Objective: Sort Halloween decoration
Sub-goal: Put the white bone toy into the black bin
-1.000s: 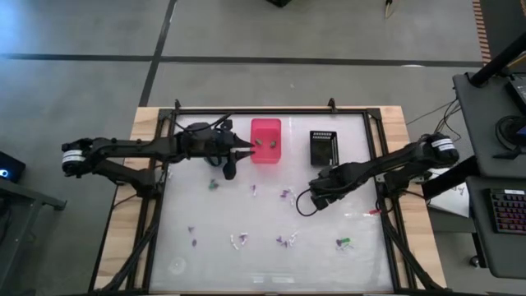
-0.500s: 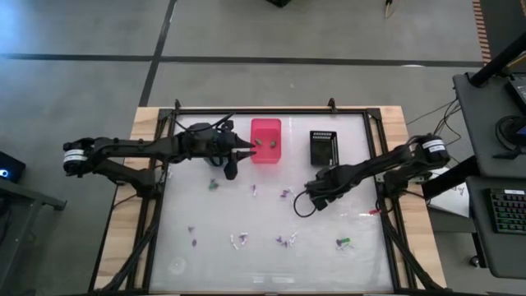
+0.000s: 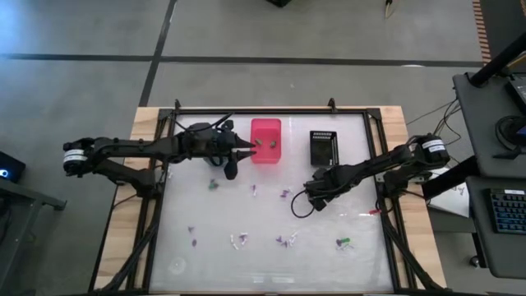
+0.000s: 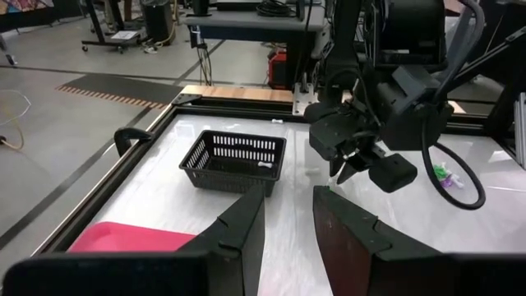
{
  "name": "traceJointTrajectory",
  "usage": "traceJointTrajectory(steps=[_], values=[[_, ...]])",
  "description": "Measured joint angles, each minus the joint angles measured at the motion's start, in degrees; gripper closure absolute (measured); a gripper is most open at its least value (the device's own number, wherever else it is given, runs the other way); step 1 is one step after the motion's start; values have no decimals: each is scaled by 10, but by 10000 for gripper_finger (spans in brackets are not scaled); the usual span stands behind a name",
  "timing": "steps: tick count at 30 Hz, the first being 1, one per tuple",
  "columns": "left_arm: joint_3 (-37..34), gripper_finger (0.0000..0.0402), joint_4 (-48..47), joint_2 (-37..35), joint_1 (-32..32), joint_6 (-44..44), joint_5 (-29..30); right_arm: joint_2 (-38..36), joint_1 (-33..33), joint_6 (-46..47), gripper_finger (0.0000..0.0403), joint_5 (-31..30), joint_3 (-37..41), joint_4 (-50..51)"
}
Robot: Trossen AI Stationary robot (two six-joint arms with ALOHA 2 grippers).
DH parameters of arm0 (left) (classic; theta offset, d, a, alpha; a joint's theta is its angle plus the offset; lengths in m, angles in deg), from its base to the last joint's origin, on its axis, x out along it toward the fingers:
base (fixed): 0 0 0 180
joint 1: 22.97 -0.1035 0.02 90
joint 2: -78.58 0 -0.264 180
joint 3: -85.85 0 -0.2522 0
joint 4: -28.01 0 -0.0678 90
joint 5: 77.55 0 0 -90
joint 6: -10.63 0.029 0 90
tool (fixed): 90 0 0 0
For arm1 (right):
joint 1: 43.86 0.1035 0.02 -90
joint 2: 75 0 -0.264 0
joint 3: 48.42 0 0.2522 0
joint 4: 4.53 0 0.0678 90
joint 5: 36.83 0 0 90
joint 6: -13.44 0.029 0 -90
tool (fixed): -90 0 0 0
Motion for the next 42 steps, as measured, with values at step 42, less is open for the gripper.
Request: traceJointTrajectory(steps=[42], values=[[0,313,4,0,74,-62,-1,-205,-109,-120,394,-251,0,-74]])
